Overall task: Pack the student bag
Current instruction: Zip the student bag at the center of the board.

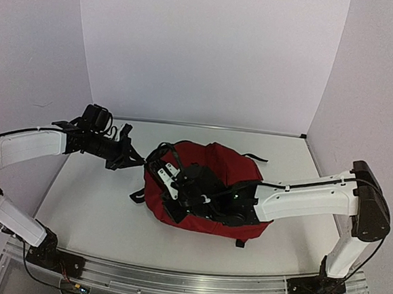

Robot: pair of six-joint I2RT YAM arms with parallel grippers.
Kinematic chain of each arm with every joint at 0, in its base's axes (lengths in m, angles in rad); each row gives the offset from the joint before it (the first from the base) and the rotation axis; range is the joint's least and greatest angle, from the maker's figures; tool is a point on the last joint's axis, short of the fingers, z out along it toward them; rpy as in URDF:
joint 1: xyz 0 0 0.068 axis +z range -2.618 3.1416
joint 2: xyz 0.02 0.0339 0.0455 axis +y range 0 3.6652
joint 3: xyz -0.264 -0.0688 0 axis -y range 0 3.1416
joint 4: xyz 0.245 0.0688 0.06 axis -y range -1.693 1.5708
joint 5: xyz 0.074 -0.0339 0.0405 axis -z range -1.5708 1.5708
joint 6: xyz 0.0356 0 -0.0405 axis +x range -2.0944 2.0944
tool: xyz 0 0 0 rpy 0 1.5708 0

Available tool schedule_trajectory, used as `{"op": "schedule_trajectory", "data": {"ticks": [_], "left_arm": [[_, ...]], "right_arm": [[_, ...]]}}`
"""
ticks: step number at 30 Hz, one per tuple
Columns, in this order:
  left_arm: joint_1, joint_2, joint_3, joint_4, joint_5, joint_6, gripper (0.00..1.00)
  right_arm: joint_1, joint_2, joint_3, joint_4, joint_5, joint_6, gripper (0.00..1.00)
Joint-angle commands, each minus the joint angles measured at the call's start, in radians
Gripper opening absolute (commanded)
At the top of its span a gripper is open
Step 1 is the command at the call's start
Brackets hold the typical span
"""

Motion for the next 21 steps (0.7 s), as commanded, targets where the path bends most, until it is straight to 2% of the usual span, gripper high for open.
{"op": "schedule_trajectory", "data": {"ticks": [1,12,15,17,18,21], "left_arm": [[0.081,0.061,0.11,0.075,-0.104,0.051,0.0],[0.129,0.196,0.209,0.146,-0.07,0.095,0.0],[0.131,0.229,0.221,0.186,0.002,0.082,0.0],[0.131,0.233,0.209,0.228,0.063,0.068,0.0],[0.13,0.227,0.192,0.249,0.102,0.061,0.0],[0.126,0.193,0.125,0.306,0.19,0.044,0.0]], "right_arm": [[0.081,-0.131,-0.018,-0.109,-0.128,0.067,0.0],[0.116,-0.254,-0.115,-0.2,-0.25,0.173,0.0],[0.116,-0.272,-0.126,-0.218,-0.248,0.197,0.0],[0.116,-0.27,-0.115,-0.219,-0.188,0.224,0.01],[0.116,-0.263,-0.103,-0.219,-0.127,0.246,0.06],[0.116,-0.224,-0.032,-0.219,0.026,0.32,0.47]]}}
